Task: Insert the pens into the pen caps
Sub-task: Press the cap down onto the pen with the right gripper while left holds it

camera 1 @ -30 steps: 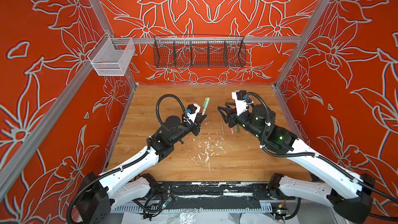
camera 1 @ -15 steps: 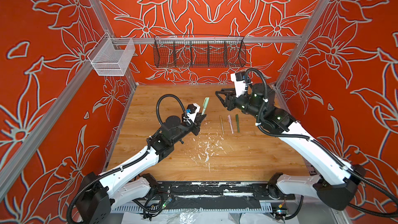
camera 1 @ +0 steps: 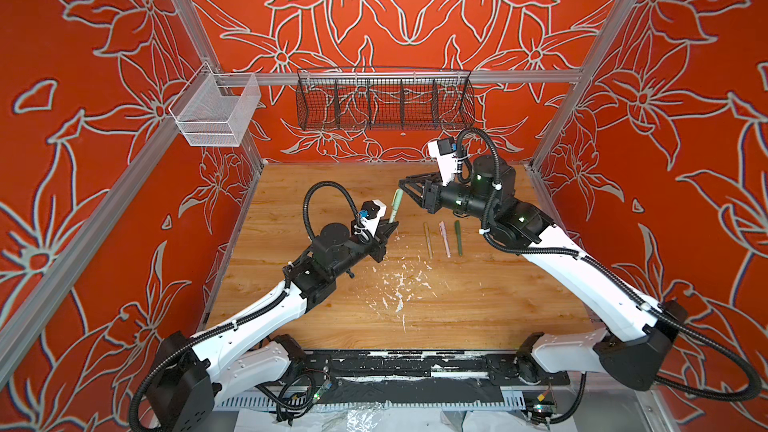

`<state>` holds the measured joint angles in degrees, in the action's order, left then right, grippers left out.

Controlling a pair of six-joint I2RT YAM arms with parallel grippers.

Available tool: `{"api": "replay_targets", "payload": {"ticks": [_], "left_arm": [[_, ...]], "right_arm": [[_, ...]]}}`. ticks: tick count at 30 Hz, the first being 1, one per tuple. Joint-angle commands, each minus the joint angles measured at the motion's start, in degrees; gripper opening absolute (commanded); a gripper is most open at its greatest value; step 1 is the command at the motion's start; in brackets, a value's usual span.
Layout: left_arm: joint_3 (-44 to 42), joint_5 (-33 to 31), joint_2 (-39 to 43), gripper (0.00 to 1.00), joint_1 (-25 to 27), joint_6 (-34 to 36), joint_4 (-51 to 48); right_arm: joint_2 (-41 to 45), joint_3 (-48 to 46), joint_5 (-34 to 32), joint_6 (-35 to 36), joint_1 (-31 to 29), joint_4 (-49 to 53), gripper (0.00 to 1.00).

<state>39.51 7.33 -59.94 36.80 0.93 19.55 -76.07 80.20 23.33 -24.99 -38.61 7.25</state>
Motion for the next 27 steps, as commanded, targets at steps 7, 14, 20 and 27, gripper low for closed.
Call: {"api": "replay_targets", "payload": {"ticks": [7, 14, 20, 27], "left_arm": [[2.51, 1.53, 0.18, 0.00, -0.01, -0.84, -0.56], [2.66, 1.71, 0.41, 0.00, 0.03, -0.93, -0.85], [3.24, 2.05, 0.78, 0.00, 0.04, -1.54, -1.43], [4.91, 1.31, 1.58, 0.00, -0.06, -2.11, -1.86]], "right_arm": [[0.47, -2.36, 0.84, -0.86, -0.85, -2.52, 0.28], [-0.41, -2.45, 1.75, -0.76, -1.40, -2.14, 0.22], [-0.50, -2.76, 2.25, 1.92, -2.67, 0.30, 0.10], [0.80, -5.23, -0.74, 6.26, -3.60, 2.67, 0.02]]}}
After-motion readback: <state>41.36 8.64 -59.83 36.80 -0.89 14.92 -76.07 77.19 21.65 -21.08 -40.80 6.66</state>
